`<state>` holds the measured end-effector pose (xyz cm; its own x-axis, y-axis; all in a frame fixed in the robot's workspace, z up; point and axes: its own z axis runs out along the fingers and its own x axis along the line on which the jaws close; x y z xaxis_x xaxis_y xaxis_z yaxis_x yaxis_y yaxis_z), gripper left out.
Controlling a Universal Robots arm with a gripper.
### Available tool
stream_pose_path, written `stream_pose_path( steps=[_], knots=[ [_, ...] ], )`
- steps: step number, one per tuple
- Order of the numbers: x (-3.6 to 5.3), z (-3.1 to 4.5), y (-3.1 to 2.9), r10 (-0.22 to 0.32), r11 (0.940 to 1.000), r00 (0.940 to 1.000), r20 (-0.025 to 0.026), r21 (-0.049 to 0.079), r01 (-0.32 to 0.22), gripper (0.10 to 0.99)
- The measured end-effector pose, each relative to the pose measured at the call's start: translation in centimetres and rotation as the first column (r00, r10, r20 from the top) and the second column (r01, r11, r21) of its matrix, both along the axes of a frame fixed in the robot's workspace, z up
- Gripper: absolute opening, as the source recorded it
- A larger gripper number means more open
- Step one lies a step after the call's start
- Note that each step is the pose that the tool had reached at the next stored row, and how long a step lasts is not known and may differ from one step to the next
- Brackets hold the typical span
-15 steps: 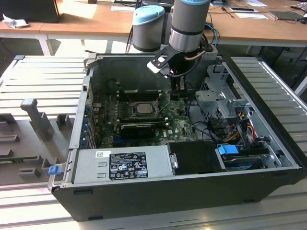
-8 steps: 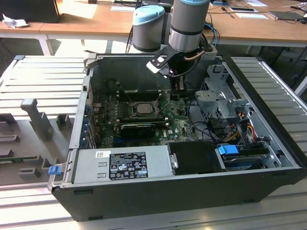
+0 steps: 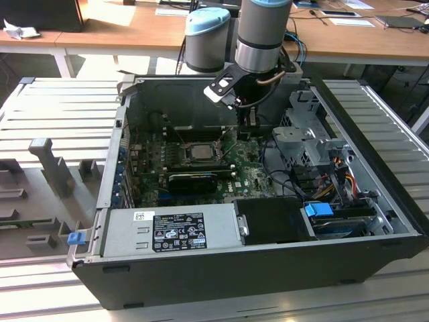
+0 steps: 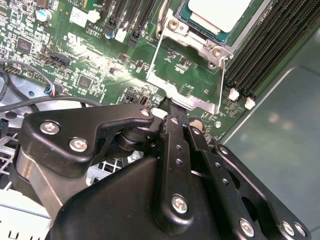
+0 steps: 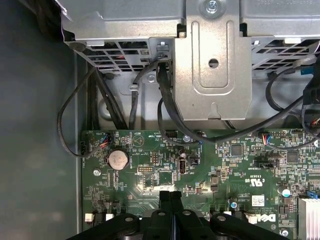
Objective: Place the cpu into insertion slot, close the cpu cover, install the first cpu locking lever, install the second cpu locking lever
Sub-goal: 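Close the cpu cover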
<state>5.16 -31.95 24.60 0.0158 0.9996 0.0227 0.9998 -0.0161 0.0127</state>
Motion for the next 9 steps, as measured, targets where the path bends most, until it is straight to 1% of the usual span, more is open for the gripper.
stream_pose_path(
  steps=[9],
  knots=[
    [-0.28, 0.00, 0.00, 0.000, 1.0000, 1.0000, 0.0000, 0.000, 0.000, 0.106]
  ],
)
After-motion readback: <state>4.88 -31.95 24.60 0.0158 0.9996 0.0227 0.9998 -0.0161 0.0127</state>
